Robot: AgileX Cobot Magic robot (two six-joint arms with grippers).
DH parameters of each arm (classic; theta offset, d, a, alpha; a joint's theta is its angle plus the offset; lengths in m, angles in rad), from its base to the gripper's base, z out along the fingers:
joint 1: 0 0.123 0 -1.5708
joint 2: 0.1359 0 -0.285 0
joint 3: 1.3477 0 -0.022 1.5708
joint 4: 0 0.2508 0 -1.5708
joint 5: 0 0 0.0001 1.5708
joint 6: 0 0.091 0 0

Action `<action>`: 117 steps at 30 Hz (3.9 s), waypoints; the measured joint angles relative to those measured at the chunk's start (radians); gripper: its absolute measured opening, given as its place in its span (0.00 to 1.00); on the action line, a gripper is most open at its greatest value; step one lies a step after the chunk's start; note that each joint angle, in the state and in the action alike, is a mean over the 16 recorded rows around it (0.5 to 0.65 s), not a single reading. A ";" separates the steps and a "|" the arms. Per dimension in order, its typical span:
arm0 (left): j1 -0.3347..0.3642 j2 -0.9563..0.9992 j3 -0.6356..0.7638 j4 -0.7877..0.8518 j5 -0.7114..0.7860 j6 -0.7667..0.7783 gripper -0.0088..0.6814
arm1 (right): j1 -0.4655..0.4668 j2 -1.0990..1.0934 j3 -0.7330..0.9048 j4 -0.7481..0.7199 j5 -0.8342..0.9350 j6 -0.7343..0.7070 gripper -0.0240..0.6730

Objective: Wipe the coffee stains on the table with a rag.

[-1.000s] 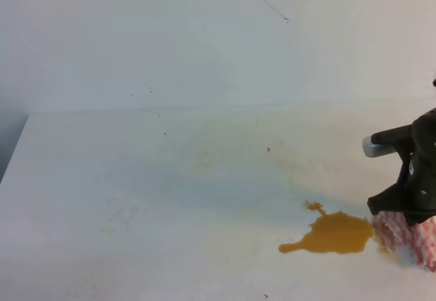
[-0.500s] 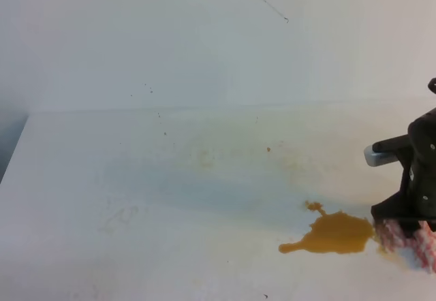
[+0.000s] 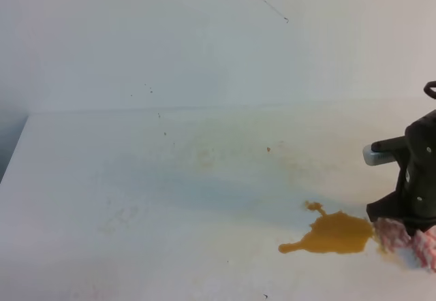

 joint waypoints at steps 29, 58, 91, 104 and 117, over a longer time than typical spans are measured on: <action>0.000 0.007 -0.006 0.000 0.003 0.000 0.01 | 0.201 0.080 -0.108 0.539 -0.141 -0.330 0.08; 0.000 0.005 -0.006 0.000 0.002 0.000 0.01 | 0.216 0.268 -0.470 0.107 0.229 -0.105 0.07; 0.000 0.007 -0.008 0.000 0.003 0.000 0.01 | 0.363 0.272 -0.470 0.460 0.162 -0.469 0.07; 0.000 0.000 0.000 0.000 -0.001 0.000 0.01 | 0.515 0.272 -0.470 0.408 0.169 -0.414 0.07; 0.000 0.005 -0.008 0.000 0.002 0.000 0.01 | 0.317 0.263 -0.451 0.218 0.242 -0.277 0.07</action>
